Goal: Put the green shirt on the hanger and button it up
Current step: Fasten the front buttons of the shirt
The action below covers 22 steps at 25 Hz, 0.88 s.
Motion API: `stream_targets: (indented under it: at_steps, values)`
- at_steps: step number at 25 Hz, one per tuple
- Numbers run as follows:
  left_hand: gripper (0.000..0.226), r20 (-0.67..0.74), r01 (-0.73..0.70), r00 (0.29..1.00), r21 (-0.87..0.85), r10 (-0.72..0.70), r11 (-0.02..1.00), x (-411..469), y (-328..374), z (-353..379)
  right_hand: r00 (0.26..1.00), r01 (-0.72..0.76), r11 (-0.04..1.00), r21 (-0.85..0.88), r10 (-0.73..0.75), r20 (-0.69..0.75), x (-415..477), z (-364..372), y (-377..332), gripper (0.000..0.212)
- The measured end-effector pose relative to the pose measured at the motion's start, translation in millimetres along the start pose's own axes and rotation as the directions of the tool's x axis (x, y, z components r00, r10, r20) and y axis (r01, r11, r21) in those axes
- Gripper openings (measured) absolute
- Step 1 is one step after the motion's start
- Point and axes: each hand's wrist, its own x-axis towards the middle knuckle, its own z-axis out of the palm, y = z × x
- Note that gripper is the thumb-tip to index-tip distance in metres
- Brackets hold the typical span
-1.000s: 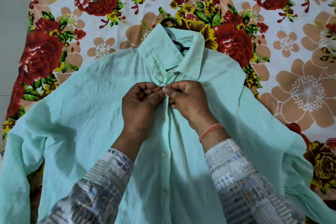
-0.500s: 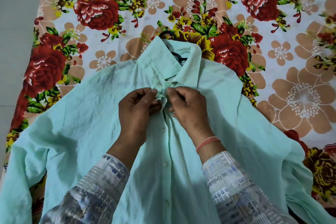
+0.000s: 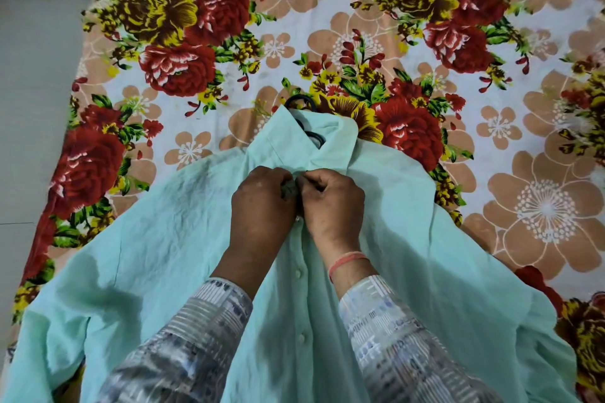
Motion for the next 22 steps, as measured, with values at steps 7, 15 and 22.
stream_targets:
  at_steps: [7, 15, 22]
  values:
    - [0.008, 0.0, 0.163, 0.986, -0.181, -0.166, 0.97, 2, -9, -17, 0.993, -0.116, 0.993, 0.02, 0.115, 0.011, 9, 0, -10, 0.018]
    - [0.029, 0.059, -0.044, 0.997, -0.008, 0.044, 0.999, -10, -10, -9, 0.989, 0.045, 0.999, 0.028, -0.04, -0.142, -15, 7, 8, 0.013]
    - [0.006, 0.097, 0.43, 0.881, -0.573, -0.463, 0.698, 2, 3, -21, 0.998, -0.036, 0.998, 0.051, 0.038, -0.044, -15, 8, -11, 0.022]
